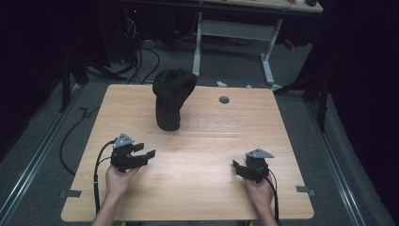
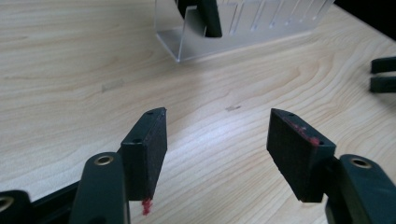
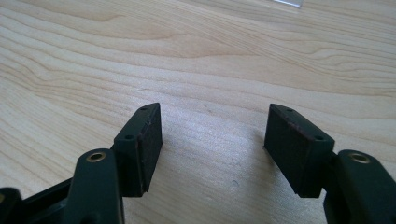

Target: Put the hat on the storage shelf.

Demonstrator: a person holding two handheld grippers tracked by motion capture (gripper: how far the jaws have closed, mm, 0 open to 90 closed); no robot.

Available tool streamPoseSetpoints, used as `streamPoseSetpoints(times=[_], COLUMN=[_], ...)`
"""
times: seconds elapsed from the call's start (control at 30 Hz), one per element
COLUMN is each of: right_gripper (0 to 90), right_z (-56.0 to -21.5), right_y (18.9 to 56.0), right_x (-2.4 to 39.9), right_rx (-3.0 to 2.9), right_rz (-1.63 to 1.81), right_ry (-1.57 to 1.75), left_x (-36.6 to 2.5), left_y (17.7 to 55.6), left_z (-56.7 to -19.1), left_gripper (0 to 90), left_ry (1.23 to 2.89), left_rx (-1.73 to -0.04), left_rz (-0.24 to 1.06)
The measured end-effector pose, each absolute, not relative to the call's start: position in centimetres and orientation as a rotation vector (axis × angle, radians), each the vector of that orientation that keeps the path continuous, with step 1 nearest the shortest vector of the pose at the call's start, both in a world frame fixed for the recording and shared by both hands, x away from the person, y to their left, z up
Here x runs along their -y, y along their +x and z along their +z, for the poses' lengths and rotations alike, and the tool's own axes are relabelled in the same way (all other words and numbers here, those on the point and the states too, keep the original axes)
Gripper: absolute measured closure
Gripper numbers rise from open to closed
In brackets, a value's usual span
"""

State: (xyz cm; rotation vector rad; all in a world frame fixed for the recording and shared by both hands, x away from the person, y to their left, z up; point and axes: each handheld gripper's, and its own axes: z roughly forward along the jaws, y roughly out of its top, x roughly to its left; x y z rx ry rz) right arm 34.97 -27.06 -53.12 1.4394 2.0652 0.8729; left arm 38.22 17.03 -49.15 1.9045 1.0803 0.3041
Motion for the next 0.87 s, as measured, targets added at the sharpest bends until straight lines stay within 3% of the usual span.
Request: streamPoseSetpoints(times=[0.23,0.63,0.87], right_gripper=[36.9,36.9,36.9], right_z=[-53.1,-53.1,-53.1], right_y=[35.0,35.0,35.0], right_x=[27.1,27.0,27.0], right_rx=[-2.065,-2.066,-2.066], right_rz=[0.873,0.873,0.873], right_ry=[1.439,1.439,1.439], left_x=[-16.7,-15.6,-15.5], left_y=[38.2,38.2,38.1], left_z=[-51.0,-53.6,-53.6], left_gripper=[36.5,30.3,27.8], left_ry=[1.936,2.049,2.052], left_rx=[-1.133,-1.17,-1.169], left_rz=[0.321,0.502,0.5])
